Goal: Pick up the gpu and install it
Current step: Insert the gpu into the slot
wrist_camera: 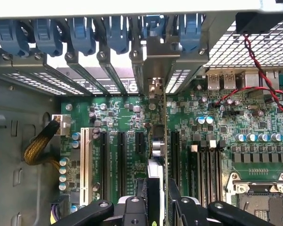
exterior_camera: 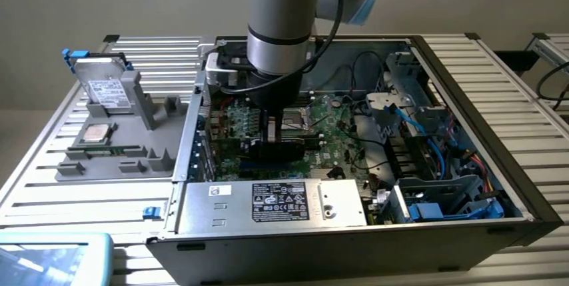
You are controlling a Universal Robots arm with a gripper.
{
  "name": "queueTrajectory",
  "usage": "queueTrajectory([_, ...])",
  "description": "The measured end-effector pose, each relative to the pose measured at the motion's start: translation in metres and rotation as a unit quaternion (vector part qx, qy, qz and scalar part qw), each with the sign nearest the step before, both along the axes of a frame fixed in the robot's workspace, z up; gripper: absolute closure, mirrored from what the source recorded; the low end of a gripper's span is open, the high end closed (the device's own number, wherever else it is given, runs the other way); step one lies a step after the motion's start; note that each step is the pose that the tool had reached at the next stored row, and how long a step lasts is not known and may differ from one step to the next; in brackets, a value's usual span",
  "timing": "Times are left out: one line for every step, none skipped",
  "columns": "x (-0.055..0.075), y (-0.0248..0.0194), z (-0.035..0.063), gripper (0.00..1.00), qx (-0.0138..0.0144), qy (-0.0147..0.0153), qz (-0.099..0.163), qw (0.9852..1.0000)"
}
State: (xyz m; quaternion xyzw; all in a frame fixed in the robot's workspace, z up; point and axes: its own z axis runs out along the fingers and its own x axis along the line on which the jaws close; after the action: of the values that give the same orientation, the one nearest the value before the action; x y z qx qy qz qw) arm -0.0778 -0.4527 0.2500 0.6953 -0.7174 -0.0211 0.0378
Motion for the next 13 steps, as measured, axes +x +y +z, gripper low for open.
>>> queueTrajectory([0.0, 0.0, -0.0006, 0.72, -0.0001, 0.0, 0.0, 1.0])
queueTrajectory([0.0, 0.0, -0.0006, 0.72, -0.0001, 0.0001, 0.0, 1.0])
queueTrajectory([-0.0001, 0.0, -0.0006, 0.72, -0.0001, 0.0001, 0.0, 1.0])
queueTrajectory([-0.0001, 0.0, -0.0006, 0.72, -0.0002, 0.0, 0.0, 1.0])
queueTrajectory([-0.0001, 0.0, -0.0006, 0.72, -0.0001, 0.0001, 0.0, 1.0])
queueTrajectory([-0.0001, 0.0, -0.0006, 0.72, -0.0002, 0.0001, 0.0, 1.0])
queueTrajectory([-0.0001, 0.0, -0.0006, 0.72, -0.0002, 0.0001, 0.0, 1.0])
queueTrajectory([-0.0001, 0.0, -0.0006, 0.72, -0.0001, 0.0, 0.0, 1.0])
queueTrajectory([-0.0001, 0.0, -0.0006, 0.72, -0.0001, 0.0, 0.0, 1.0])
queueTrajectory([-0.0004, 0.0, -0.0007, 0.72, 0.0, 0.0, 0.0, 1.0])
queueTrajectory([-0.0007, 0.0001, -0.0007, 0.72, 0.0, -0.0001, 0.0, 1.0])
queueTrajectory([-0.0009, 0.0001, -0.0007, 0.72, 0.0, -0.0001, 0.0, 1.0])
queueTrajectory([-0.0011, 0.0, -0.0007, 0.72, 0.0, 0.0, 0.0, 1.0])
